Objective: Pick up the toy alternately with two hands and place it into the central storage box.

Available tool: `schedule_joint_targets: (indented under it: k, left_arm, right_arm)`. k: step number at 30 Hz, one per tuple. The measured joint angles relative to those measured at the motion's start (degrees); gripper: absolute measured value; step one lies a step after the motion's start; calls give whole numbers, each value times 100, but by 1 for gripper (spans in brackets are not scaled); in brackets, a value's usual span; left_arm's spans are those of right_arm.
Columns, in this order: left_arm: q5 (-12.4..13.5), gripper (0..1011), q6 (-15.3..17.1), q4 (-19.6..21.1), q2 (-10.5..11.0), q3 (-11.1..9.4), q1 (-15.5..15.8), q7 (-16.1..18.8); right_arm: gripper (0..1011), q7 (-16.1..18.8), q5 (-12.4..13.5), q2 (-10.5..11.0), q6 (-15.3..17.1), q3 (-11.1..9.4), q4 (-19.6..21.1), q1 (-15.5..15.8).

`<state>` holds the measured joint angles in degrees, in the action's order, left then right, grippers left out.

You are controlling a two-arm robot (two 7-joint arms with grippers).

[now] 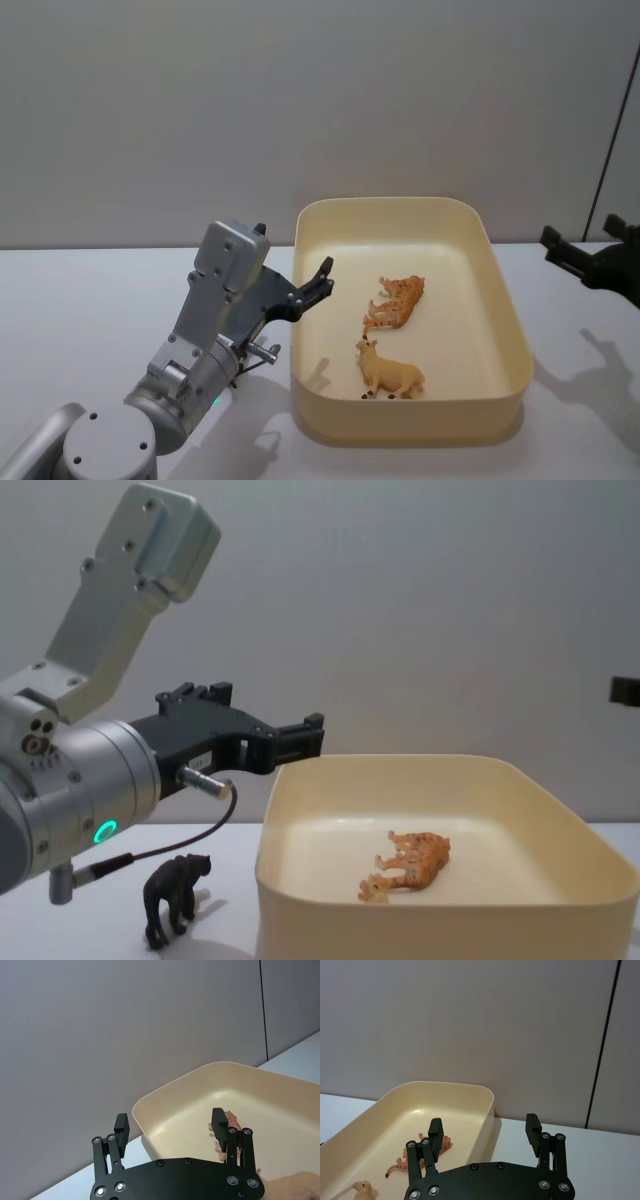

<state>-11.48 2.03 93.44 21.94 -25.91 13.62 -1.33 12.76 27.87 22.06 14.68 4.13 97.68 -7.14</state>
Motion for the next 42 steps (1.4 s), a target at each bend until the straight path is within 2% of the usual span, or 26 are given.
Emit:
schedule_joint_targets:
  k: [7, 11, 17, 18, 19, 21, 23, 31, 42]
  left_arm:
    - [-86, 1001, 359, 121, 37, 40, -11, -35]
    - [-201, 1001, 722, 246, 80, 82, -53, 36]
    - [-408, 1001, 1239, 402, 133, 156, -139, 303]
    - [-408, 1001, 1239, 402, 133, 156, -139, 303]
    - [-500, 1001, 1411, 439, 146, 185, -172, 432]
    - [-531, 1001, 1465, 453, 151, 198, -186, 472]
    - [-663, 1001, 1665, 480, 160, 240, -220, 654]
    - [-961, 1001, 2041, 462, 165, 347, -271, 929]
    - [-1166, 1001, 2325, 211, 105, 426, -245, 972]
  right_arm:
    - [1001, -108, 139, 102, -31, -106, 129, 147]
    - [1001, -161, 206, 148, -48, -153, 192, 217]
    - [1001, -208, 269, 192, -59, -196, 247, 278]
    - [1001, -211, 273, 195, -60, -200, 253, 284]
    - [1001, -215, 277, 199, -61, -204, 257, 290]
    - [1001, -225, 291, 210, -65, -215, 270, 303]
    - [1001, -232, 303, 219, -68, -222, 280, 316]
    - [1001, -250, 326, 238, -73, -242, 302, 341]
    - [1001, -264, 345, 248, -79, -254, 319, 360]
